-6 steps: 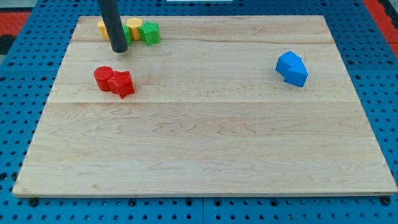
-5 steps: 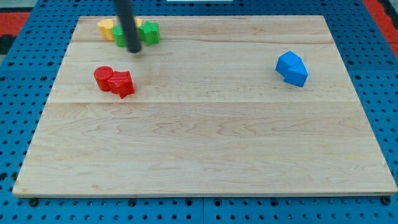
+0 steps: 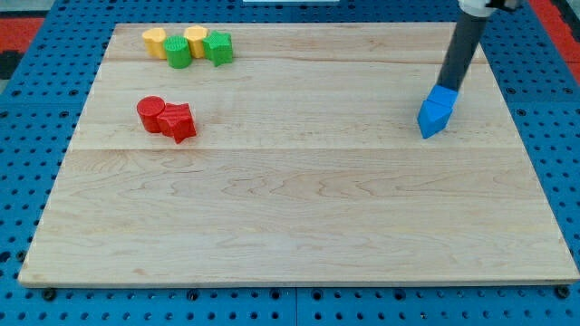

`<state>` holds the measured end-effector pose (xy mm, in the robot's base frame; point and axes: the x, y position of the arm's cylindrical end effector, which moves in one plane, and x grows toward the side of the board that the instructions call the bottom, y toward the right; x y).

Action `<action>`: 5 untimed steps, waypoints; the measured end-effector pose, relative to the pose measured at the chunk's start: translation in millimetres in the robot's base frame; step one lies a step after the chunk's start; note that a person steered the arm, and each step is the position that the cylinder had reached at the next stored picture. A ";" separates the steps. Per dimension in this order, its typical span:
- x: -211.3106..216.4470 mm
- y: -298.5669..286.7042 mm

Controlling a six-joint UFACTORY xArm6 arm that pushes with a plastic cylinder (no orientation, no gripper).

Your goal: Push blue cube along with blue triangle to the red star

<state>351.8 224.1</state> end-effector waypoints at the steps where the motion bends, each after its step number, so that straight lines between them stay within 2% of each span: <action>1: 25.5 -1.1; 2: 64.1 -32.8; 4: 108.1 -93.2; 5: 136.3 -192.7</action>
